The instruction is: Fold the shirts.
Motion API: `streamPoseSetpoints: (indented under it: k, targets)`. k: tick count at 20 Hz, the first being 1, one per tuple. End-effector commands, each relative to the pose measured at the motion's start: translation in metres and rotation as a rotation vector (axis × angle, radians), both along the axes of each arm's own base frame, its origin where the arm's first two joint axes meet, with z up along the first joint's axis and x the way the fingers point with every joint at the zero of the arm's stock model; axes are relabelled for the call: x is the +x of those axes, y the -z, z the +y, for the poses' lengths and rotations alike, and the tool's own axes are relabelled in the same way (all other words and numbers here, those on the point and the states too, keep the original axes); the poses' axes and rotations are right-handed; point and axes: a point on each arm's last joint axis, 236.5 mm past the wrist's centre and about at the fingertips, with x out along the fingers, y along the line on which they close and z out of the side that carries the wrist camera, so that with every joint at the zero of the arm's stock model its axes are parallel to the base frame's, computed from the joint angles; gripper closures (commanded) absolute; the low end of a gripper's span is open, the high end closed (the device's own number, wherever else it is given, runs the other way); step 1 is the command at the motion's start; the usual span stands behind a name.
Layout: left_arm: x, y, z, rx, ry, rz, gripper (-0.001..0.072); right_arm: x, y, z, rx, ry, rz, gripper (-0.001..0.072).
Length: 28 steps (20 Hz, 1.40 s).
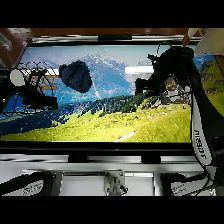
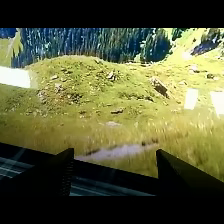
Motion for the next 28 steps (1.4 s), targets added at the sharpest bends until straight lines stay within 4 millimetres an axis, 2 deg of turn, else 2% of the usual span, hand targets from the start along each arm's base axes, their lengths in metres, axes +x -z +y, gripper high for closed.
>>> streamPoseSetpoints:
  k: [1, 17, 20, 21, 23, 25, 26, 28]
  targets:
    - [0.0, 0.0, 0.0, 0.0, -0.001, 0.0, 0.0005, 0.0, 0.0, 0.001, 0.0, -0.001, 0.001, 0.008]
    - [0.003, 0.0, 0.0, -0.002, -0.001, -0.013, 0.0005, 0.002, 0.0, 0.002, 0.008, 0.003, -0.009, 0.008]
    - [0.009, -0.001, -0.012, -0.053, -0.003, -0.036, 0.0005, -0.012, 0.001, -0.001, -0.008, -0.015, 0.047, 0.008]
    - [0.015, -0.003, -0.017, -0.071, -0.003, -0.062, 0.0005, -0.016, 0.001, -0.002, -0.013, -0.02, 0.066, 0.008]
    - [0.042, -0.007, -0.021, -0.09, -0.009, -0.171, 0.0006, -0.017, 0.002, -0.005, -0.026, -0.026, 0.065, 0.008]
    - [0.064, -0.007, -0.034, -0.149, -0.021, -0.242, 0.0006, -0.015, 0.003, -0.01, -0.047, -0.028, 0.058, 0.008]
    - [0.078, -0.008, -0.039, -0.176, -0.044, -0.29, 0.0006, -0.012, 0.004, -0.013, -0.059, -0.03, 0.044, 0.008]
    - [0.122, -0.016, -0.039, -0.217, -0.134, -0.427, 0.0008, -0.006, 0.005, -0.017, -0.079, -0.022, 0.021, 0.008]
